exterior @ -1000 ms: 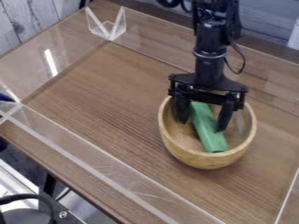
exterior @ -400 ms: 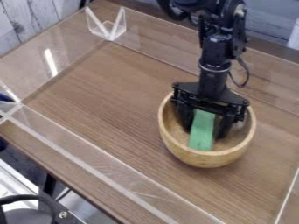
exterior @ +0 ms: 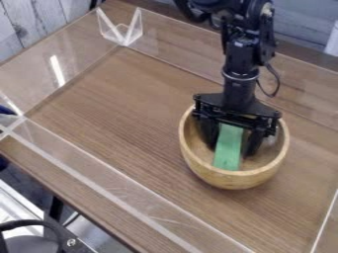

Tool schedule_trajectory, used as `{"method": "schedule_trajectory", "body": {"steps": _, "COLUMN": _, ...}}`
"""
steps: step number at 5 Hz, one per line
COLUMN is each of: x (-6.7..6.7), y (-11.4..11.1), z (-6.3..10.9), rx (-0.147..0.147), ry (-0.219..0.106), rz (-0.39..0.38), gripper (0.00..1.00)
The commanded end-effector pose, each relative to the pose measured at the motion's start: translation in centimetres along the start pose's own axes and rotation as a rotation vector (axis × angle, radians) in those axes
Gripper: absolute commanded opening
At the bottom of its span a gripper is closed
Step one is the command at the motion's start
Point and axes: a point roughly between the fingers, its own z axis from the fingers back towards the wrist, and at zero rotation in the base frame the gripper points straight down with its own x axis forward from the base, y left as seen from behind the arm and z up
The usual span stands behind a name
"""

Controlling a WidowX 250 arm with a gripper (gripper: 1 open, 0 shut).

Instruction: Remove the green block from inside the brown bowl and put it on the table

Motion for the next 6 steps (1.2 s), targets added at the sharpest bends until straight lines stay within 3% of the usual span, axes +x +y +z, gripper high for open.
{"method": "schedule_trajectory", "body": {"steps": 1, "x": 0.3, "y": -0.3, "z": 1.2, "rx": -0.028, "ry": -0.031, "rz": -0.012, "gripper": 1.00}}
{"method": "schedule_trajectory", "body": {"steps": 5, "x": 0.6, "y": -0.7, "z": 2.7, "rx": -0.063, "ry": -0.053, "rz": -0.018, "gripper": 1.00}}
{"method": "schedule_trajectory", "body": {"steps": 6, "x": 0.6, "y": -0.7, "z": 2.6, "rx": -0.065, "ry": -0.055, "rz": -0.017, "gripper": 0.00}}
